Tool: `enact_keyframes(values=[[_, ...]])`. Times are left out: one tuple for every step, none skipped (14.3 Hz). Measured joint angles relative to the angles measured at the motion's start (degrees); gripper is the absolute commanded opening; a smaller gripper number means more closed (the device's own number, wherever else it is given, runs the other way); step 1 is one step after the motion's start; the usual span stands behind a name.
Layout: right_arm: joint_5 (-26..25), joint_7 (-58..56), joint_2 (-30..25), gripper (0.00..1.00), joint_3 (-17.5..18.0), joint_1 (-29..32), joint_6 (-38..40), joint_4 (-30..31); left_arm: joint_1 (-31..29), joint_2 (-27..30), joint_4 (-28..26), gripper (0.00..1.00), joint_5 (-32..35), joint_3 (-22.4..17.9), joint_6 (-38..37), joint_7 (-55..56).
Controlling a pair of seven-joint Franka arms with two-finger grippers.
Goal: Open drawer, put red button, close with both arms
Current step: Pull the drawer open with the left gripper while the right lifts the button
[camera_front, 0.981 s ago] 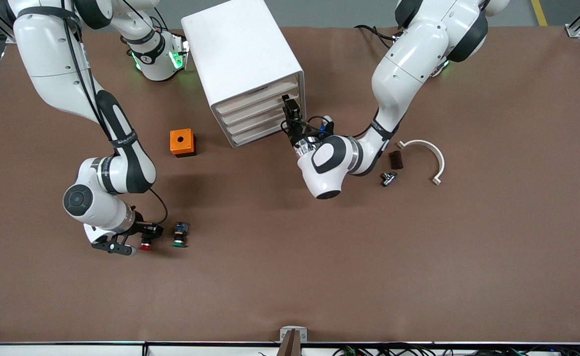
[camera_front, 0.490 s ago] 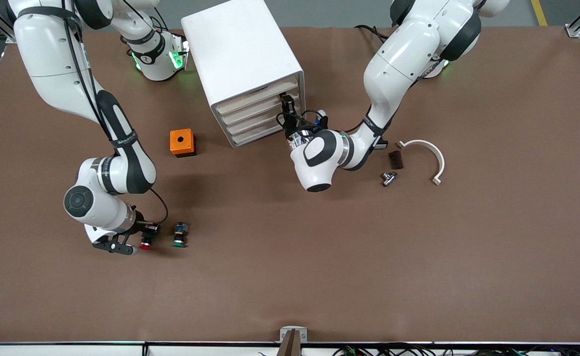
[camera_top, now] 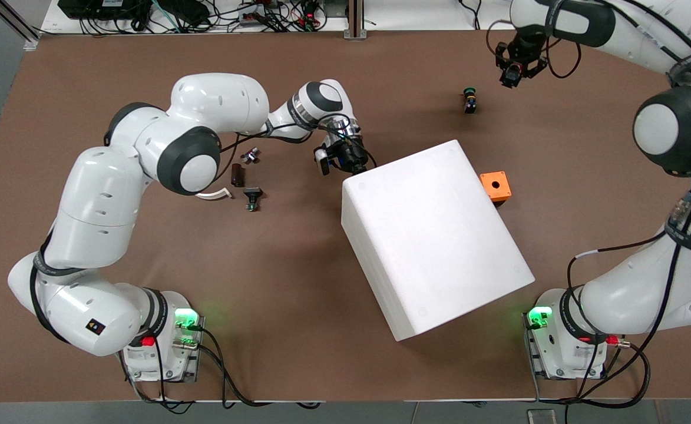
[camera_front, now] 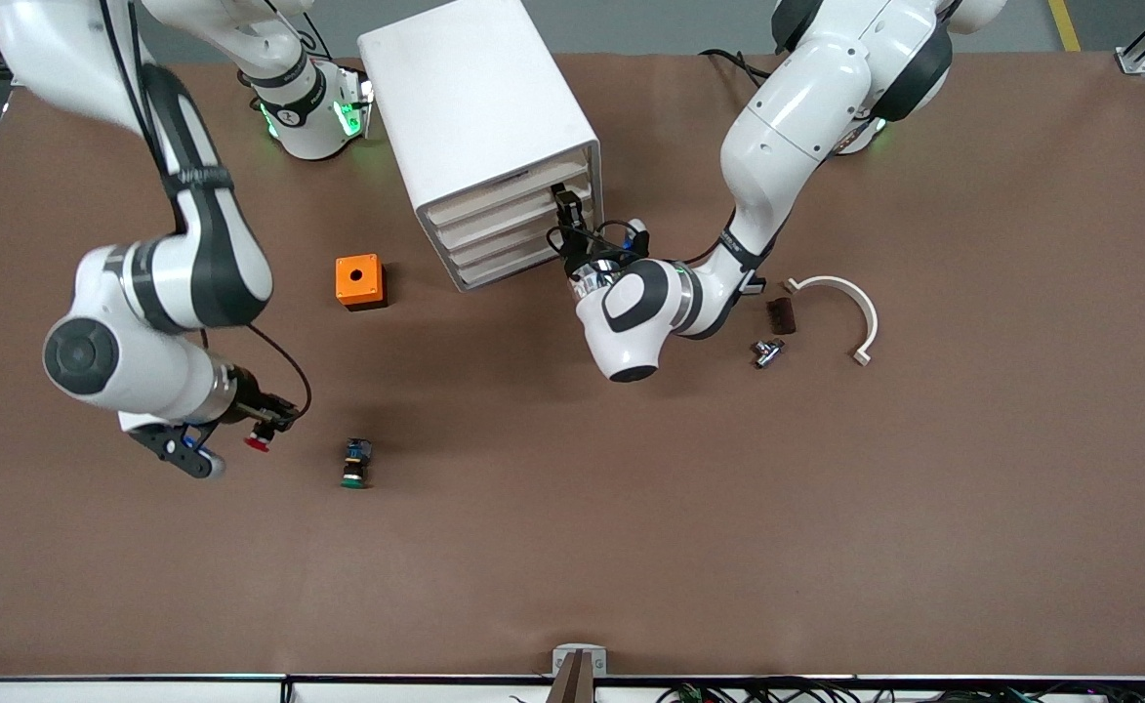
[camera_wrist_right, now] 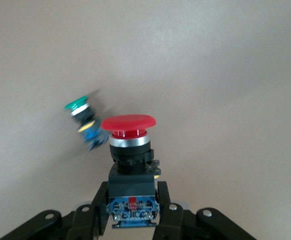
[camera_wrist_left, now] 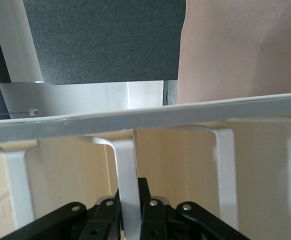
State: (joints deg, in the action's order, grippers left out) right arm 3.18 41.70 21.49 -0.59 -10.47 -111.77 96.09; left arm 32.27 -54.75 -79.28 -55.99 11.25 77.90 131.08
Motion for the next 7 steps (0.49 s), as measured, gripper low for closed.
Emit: enact_keyframes(values=[[0.0,5.6,-2.4,0.0,0.1,-2.1,1.9,0.2,-0.9,0.0,0.0,0.12,-0.5,-0.1,0.0,0.0],[0.0,11.5,-4.5,0.0,0.2,-4.4,3.6,0.4,-1.9,0.0,0.0,0.12,-1.0,-0.2,0.0,0.0],[0.1,17.0,-6.2,0.0,0.2,-6.8,5.3,0.7,-3.1,0.0,0.1,0.12,-1.4,-0.2,0.0,0.0],[0.1,21.9,-7.5,0.0,0.3,-9.2,6.5,1.0,-4.2,0.0,0.1,0.13,-1.6,-0.2,0.0,0.0],[0.1,26.7,-8.4,0.0,0.3,-11.7,7.1,1.3,-5.3,0.0,0.1,0.13,-1.7,-0.2,0.0,0.0],[0.2,31.1,-9.0,0.0,0.4,-13.9,7.2,1.6,-6.4,0.0,0.2,0.14,-1.8,-0.3,0.0,0.0],[0.7,35.0,-9.2,0.0,0.4,-15.8,7.1,2.0,-7.4,0.0,0.2,0.15,-1.9,-0.3,0.0,0.0]])
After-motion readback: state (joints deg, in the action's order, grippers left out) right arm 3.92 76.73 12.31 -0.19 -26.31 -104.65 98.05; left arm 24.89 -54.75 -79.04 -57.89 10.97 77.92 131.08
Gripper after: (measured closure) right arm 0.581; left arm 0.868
